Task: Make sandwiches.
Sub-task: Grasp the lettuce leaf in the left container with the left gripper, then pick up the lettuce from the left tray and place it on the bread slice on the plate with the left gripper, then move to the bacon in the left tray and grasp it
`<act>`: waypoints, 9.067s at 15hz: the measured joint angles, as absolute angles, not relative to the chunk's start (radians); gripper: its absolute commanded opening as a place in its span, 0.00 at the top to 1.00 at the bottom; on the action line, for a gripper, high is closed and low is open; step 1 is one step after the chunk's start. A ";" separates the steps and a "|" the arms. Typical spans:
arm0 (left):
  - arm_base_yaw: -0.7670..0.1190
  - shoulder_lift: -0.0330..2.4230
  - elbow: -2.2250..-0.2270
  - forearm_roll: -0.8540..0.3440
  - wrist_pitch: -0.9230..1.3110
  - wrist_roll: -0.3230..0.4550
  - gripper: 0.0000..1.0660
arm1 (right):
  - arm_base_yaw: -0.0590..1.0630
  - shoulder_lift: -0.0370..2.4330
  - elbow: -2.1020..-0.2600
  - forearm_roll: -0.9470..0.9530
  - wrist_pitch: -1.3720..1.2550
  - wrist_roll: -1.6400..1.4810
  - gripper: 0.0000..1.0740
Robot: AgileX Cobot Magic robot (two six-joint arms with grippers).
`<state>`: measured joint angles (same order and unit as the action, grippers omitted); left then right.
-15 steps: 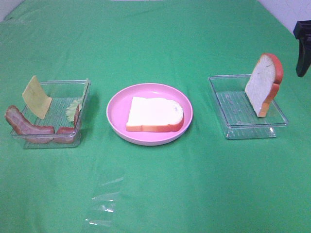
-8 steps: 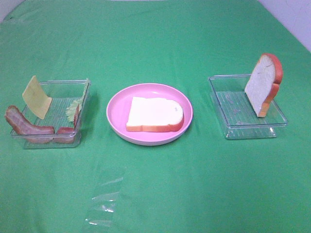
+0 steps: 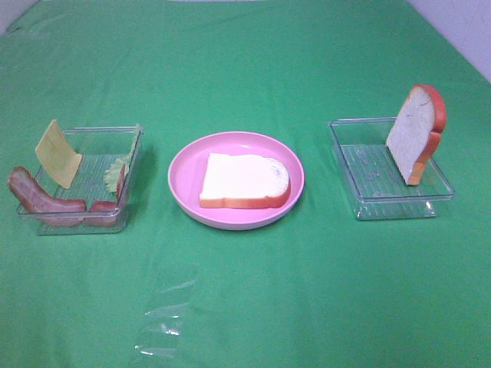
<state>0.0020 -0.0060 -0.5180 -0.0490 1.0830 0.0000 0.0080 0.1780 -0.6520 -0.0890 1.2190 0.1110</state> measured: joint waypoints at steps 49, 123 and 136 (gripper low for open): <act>-0.319 2.149 -1.871 0.015 1.216 -0.195 0.04 | 0.008 -0.004 -0.454 0.000 1.110 0.029 0.14; -0.495 2.380 -2.046 -0.354 1.045 0.089 1.00 | 0.008 -0.004 -0.454 0.000 1.110 0.029 0.14; -0.495 2.354 -2.134 -0.178 1.198 -0.058 0.05 | 0.008 -0.004 -0.454 0.000 1.110 0.029 0.14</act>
